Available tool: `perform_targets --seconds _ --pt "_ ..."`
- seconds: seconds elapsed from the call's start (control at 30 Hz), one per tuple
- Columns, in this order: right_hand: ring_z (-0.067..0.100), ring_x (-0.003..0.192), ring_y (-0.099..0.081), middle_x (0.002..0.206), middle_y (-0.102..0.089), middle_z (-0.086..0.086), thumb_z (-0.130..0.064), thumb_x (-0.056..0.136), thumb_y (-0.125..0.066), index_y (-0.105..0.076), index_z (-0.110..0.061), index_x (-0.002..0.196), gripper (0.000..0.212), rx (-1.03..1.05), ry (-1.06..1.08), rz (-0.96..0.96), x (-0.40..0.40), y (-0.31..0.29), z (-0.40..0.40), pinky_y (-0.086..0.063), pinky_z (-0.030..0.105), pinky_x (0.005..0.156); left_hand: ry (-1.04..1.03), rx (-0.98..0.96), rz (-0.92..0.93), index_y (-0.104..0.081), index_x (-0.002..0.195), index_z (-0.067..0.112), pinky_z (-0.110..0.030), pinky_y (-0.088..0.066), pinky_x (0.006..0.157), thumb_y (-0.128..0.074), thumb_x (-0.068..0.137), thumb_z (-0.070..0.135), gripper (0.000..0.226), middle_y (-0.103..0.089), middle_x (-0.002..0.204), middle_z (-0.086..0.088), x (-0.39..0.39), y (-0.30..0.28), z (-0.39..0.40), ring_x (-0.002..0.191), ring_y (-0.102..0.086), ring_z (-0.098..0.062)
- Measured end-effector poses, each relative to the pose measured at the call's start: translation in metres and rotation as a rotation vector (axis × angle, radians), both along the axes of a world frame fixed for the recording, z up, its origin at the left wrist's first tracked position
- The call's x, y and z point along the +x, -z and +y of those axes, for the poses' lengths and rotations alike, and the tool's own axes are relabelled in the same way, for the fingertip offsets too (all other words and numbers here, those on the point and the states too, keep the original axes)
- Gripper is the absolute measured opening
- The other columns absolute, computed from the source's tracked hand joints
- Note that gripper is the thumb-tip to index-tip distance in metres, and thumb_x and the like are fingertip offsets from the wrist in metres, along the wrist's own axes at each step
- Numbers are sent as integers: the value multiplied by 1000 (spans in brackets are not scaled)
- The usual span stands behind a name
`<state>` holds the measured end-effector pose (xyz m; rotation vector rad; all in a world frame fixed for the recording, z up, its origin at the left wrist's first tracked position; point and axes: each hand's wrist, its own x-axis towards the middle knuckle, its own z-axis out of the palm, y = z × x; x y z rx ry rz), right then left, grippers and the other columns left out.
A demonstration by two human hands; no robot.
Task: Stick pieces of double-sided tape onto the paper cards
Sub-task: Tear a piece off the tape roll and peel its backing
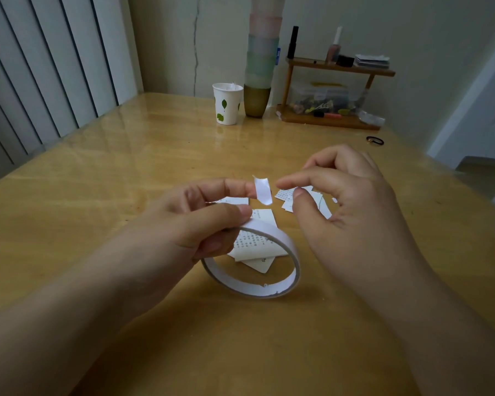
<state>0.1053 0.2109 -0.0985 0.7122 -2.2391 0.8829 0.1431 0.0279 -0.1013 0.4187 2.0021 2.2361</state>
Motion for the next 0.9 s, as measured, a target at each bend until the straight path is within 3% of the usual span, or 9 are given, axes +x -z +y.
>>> perform_targets --seconds 0.1,0.17,0.3,0.5,0.7,0.9 --pt "5 91 -48 88 -51 -16 -23 82 -57 -71 -27 87 16 -48 28 -48 0 -3 2 -35 14 78 -2 -18 17 -72 103 21 -35 -16 64 -68 67 24 37 -38 58 1 1 -1 -1 46 -29 -7" --pt "5 85 -50 84 -52 -13 -22 80 -63 -69 -25 80 7 -76 9 2 4 -8 2 -36 9 73 -19 -48 28 -71 107 26 -32 -19 63 -67 71 19 37 -34 62 -6 1 -1 1 50 -27 -10" --pt "7 80 -52 81 -55 -5 -21 79 -67 -69 -20 78 3 -54 -33 62 10 -8 -2 -39 13 70 5 -78 51 -69 111 33 -16 -27 50 -61 74 18 41 -23 64 -9 2 -2 4 52 -28 -10" --pt "5 76 -49 76 -56 -6 -24 76 -69 -70 -24 75 2 -79 -9 -8 8 -5 -2 -38 12 66 31 -133 108 -66 111 41 -10 -31 46 -60 74 17 44 -32 51 4 5 -2 7 47 -33 -6" --pt "5 73 -48 73 -57 -4 -24 75 -69 -71 -21 73 5 -71 4 36 10 -5 -5 -37 12 65 61 -184 169 -59 120 45 -17 -26 45 -68 73 26 51 -30 51 5 6 0 5 51 -25 -13" --pt "6 74 -50 77 -56 -5 -22 76 -70 -71 -22 79 3 -107 38 87 16 -9 -6 -39 13 65 49 -236 213 -51 125 52 -28 -22 45 -61 72 38 56 -31 53 0 8 1 6 52 -22 -23"
